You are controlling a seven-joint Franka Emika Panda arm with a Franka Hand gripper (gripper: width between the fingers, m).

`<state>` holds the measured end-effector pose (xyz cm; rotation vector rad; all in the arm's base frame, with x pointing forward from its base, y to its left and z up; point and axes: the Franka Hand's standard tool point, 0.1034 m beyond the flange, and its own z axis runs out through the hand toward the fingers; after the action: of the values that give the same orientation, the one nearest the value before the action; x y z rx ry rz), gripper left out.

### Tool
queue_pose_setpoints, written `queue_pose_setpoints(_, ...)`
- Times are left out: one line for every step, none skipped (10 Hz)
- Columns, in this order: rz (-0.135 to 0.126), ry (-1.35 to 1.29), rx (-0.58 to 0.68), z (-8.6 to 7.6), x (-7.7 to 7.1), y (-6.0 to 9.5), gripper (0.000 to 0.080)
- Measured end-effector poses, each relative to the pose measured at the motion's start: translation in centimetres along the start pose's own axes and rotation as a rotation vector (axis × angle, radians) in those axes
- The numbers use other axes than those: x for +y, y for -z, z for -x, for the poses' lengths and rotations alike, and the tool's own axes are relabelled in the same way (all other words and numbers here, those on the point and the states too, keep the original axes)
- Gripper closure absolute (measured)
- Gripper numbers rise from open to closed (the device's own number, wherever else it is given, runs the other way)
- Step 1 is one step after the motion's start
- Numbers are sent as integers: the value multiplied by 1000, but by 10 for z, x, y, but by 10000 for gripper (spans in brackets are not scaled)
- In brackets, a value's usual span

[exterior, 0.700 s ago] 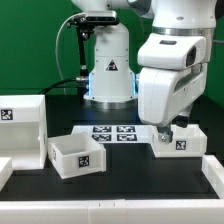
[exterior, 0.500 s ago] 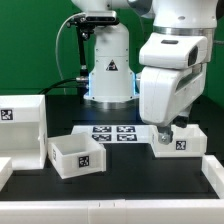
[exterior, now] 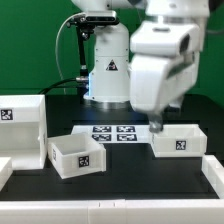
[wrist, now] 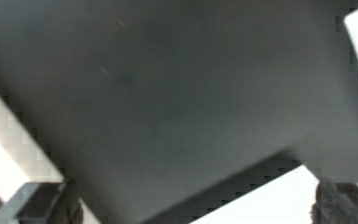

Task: Assemble drawer

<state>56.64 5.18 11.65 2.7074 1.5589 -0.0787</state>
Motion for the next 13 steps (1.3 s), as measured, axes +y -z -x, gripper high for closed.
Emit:
queue_pose_setpoints(7,6,-9,16,4,20,150)
queue_pose_setpoints(26,13,-6,33,9,37,150)
queue_pose_setpoints(57,-18,4,50,16,58,150)
queue_pose_setpoints(58,-44,5,50,13,60,150)
queue_pose_setpoints(53,-38,3,49,12,57,150)
queue_pose_setpoints(53,-39,3,49,12,57,150)
queue_pose_setpoints(53,-39,3,49,12,56,150)
queue_pose_setpoints(52,-36,2,50,12,56,150)
queue_pose_setpoints(58,102,0,65,15,55,150)
queue_pose_setpoints(54,210,-9,94,17,52,150)
queue_pose_setpoints(36,329,-19,123,21,48,150)
queue_pose_setpoints(33,336,-13,132,24,47,150)
queue_pose_setpoints(31,330,-7,131,23,47,150)
